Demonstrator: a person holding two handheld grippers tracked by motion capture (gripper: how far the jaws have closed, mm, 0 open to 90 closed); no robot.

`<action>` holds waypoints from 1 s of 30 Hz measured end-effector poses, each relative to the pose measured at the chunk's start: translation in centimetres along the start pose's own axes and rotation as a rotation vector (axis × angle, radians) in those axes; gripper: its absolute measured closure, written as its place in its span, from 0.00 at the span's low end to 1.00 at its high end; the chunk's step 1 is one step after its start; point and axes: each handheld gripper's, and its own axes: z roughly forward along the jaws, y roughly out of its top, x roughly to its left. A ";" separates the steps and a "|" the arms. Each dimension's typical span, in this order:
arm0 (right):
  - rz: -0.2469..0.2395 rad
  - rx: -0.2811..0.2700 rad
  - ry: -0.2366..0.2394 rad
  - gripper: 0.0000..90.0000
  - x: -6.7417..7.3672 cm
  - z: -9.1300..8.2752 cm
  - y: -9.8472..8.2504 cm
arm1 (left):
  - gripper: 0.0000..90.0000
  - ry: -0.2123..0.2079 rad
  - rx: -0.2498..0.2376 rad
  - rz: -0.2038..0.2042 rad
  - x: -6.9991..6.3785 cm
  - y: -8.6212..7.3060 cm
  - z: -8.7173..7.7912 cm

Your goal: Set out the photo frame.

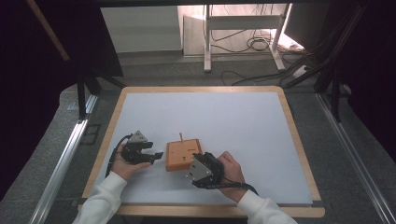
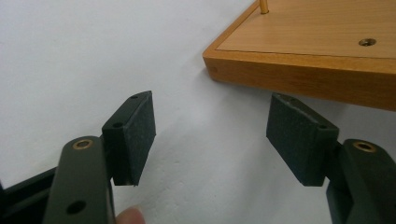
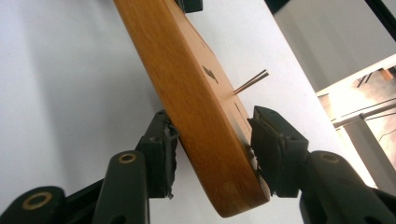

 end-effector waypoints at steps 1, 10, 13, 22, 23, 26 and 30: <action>0.000 0.000 0.000 0.58 0.0 0.0 0.0 | 0.36 -0.002 -0.003 -0.008 0.0 0.0 0.0; -0.026 0.012 0.038 0.64 -1.9 0.1 1.4 | 0.36 -0.004 -0.002 -0.009 0.1 -0.1 0.1; -0.042 0.022 0.055 0.66 -2.3 0.3 1.9 | 0.36 -0.005 -0.001 -0.008 0.0 -0.1 0.3; -0.092 0.037 0.088 0.70 -3.5 0.8 3.1 | 0.37 -0.007 -0.004 -0.008 0.1 0.0 0.2; -0.097 0.036 0.088 0.70 -3.6 0.8 3.1 | 0.37 -0.005 -0.006 -0.008 0.1 0.0 0.2; -0.096 0.029 0.095 0.71 -3.8 1.0 3.4 | 0.37 -0.003 -0.012 -0.016 0.0 -0.1 0.2; -0.083 0.014 0.109 0.73 -4.5 1.1 3.6 | 0.37 -0.005 -0.004 -0.005 0.1 0.0 0.2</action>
